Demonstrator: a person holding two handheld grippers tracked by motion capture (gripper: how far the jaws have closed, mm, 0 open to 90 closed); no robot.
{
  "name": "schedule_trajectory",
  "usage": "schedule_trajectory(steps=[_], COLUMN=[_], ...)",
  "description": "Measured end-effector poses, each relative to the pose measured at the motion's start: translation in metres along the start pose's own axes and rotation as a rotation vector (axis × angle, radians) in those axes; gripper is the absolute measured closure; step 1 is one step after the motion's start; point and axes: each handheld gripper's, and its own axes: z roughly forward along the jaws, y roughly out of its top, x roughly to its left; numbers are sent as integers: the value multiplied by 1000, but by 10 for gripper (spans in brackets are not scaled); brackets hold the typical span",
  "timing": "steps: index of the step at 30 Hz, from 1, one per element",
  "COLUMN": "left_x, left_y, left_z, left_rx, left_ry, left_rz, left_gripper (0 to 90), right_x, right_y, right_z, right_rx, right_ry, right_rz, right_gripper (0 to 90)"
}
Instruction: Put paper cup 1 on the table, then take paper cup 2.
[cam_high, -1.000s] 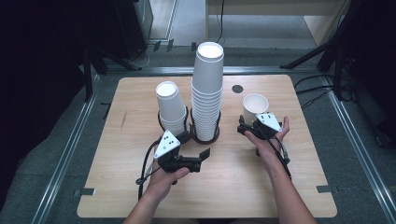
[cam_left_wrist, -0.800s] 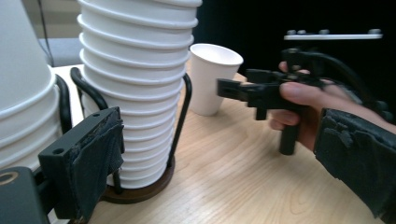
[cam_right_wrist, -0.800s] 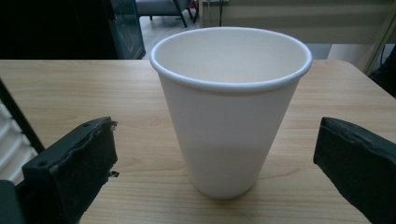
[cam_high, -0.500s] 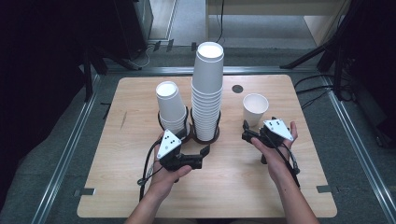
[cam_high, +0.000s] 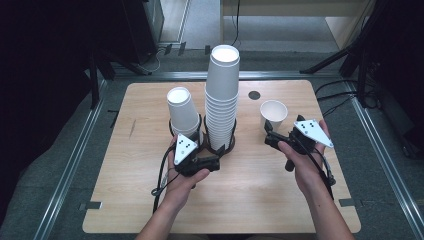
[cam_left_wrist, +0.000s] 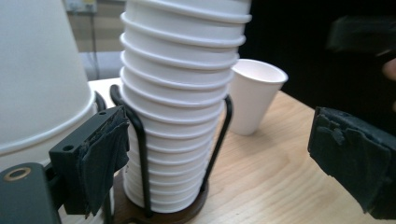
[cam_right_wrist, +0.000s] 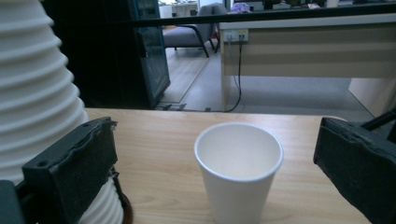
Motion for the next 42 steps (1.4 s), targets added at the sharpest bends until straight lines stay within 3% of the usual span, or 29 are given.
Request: schedule_trajectory(steps=[4, 8, 20, 26, 34, 42], left_x=[0, 2, 1, 0, -1, -4], left_y=[4, 9, 24, 24, 26, 33], left_z=[4, 9, 27, 35, 41, 50], left_rx=[18, 5, -10, -11, -23, -40], left_ry=[2, 9, 80, 110, 124, 133], left_rz=[11, -9, 19, 15, 21, 33], left_gripper=[11, 11, 11, 11, 11, 12], right_x=[10, 25, 63, 77, 92, 103], right_y=[17, 34, 81, 93, 102, 109], right_z=[-4, -5, -9, -6, 3, 20], right_rx=[-16, -36, -102, -104, -66, -48], right_ry=[32, 71, 196, 234, 311, 340], right_rz=[-13, -15, -11, -28, 1, 18], right_gripper=[0, 0, 0, 0, 0, 0])
